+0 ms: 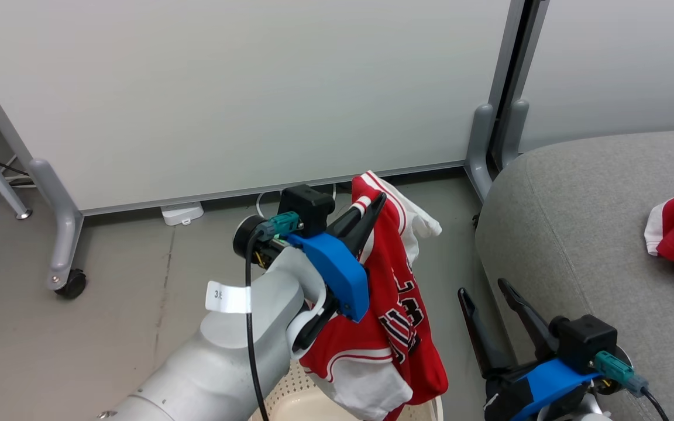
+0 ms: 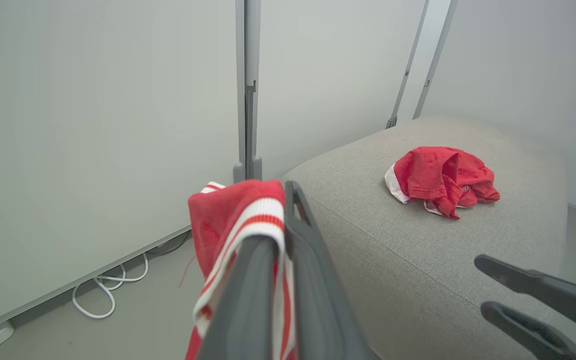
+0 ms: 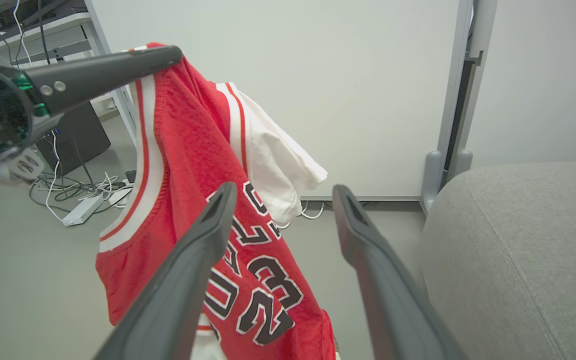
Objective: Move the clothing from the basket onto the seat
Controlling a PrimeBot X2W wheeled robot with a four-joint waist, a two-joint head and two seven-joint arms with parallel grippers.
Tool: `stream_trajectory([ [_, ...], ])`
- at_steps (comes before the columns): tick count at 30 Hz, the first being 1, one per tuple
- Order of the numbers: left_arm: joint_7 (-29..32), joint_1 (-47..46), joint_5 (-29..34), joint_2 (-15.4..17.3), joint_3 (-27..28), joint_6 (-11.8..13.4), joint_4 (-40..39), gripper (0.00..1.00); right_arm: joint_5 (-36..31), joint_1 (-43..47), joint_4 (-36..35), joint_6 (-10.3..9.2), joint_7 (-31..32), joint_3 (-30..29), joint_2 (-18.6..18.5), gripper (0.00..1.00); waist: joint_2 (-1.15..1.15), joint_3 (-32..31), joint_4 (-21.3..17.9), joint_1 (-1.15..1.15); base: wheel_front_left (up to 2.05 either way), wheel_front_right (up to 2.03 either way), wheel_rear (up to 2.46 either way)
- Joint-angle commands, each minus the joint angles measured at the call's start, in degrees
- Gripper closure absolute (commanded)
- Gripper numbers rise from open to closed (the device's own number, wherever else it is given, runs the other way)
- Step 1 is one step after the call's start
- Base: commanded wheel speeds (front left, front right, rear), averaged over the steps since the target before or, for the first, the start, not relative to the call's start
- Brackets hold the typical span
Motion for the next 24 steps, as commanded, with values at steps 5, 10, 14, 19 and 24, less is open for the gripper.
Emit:
stream_trajectory([
  [5, 2.17, -4.6, -1.53, -0.33, -1.65, -0.1, -1.1, 1.0, -0.24, 1.29, -0.3, 0.01, 0.51, -0.19, 0.0, 0.0, -0.01, -0.14, 1.13, 0.01, 0.0, 0.0, 0.0],
  [10, 4.33, -7.57, -3.75, -0.35, -3.1, -0.1, -3.82, 1.0, -0.14, 1.26, -0.06, 0.01, 1.26, 0.59, 0.0, 0.0, -0.01, -0.1, 1.42, 0.01, 0.0, 0.0, 0.0],
  [14, 5.09, -9.07, -5.45, -0.39, -4.33, 0.48, -5.52, 1.0, -0.06, 0.63, -0.04, 0.01, 1.66, 1.02, 0.0, 0.0, -0.01, -0.04, 1.32, 0.01, 0.0, 0.0, 0.0],
  [19, 5.27, -9.48, -7.61, -0.37, -5.92, 1.29, -6.57, 1.0, -0.37, 0.33, -0.02, 0.01, 2.03, 1.16, 0.0, 0.0, -0.01, 0.12, 1.27, 0.01, 0.0, 0.0, 0.0],
  [24, 4.8, -9.96, -8.61, -0.37, -7.27, 1.74, -6.34, 1.0, -0.46, 0.29, -0.06, 0.01, 2.26, 1.33, 0.0, 0.0, -0.01, 0.54, 1.39, 0.01, 0.0, 0.0, 0.0],
])
